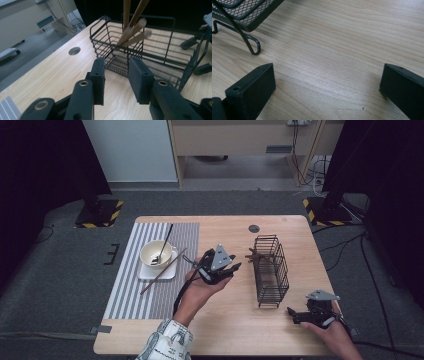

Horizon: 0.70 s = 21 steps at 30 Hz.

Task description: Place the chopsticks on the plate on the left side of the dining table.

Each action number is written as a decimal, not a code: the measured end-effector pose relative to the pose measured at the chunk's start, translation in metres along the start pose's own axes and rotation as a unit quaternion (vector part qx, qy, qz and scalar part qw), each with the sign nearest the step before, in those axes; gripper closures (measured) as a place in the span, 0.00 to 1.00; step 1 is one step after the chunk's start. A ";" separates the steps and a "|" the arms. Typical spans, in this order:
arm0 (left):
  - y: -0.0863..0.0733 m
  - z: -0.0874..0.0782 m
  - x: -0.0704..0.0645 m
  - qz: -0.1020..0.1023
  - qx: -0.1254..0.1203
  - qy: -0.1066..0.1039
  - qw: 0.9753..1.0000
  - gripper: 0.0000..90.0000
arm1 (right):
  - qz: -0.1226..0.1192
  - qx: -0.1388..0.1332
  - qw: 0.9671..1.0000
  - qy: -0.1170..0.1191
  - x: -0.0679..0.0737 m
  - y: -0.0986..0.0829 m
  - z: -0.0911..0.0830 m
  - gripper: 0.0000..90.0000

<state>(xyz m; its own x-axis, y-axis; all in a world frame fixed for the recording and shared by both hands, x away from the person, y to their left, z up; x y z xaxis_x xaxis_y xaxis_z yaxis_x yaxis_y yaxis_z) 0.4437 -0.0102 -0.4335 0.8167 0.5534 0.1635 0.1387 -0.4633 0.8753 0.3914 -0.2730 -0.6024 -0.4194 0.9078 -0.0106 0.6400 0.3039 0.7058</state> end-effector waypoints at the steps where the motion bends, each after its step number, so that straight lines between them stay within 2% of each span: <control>1: 0.003 0.000 -0.001 0.004 -0.001 -0.004 1.000 0.76 | 0.000 0.000 1.000 0.000 0.000 0.000 0.000 0.00; 13: 0.012 0.008 -0.007 0.018 0.002 -0.015 1.000 0.83 | 0.000 0.000 1.000 0.000 0.000 0.000 0.000 0.00; 21: 0.016 0.013 -0.006 0.018 0.003 -0.020 1.000 0.87 | 0.000 0.000 1.000 0.000 0.000 0.000 0.000 0.00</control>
<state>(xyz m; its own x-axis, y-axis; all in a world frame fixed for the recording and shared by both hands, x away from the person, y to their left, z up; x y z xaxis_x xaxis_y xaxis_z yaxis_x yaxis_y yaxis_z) 0.4489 -0.0297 -0.4268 0.8432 0.5081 0.1755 0.1124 -0.4860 0.8667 0.3914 -0.2730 -0.6024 -0.4193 0.9078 -0.0103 0.6401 0.3037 0.7057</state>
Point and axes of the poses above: each handheld gripper's, and its own axes: z roughly forward along the jaws, y roughly out of its top, x roughly to its left, the point moved 9 cm from there along z, roughly forward along the jaws, and after that the axes turned 1 degree about -y, right-handed, at the moved point
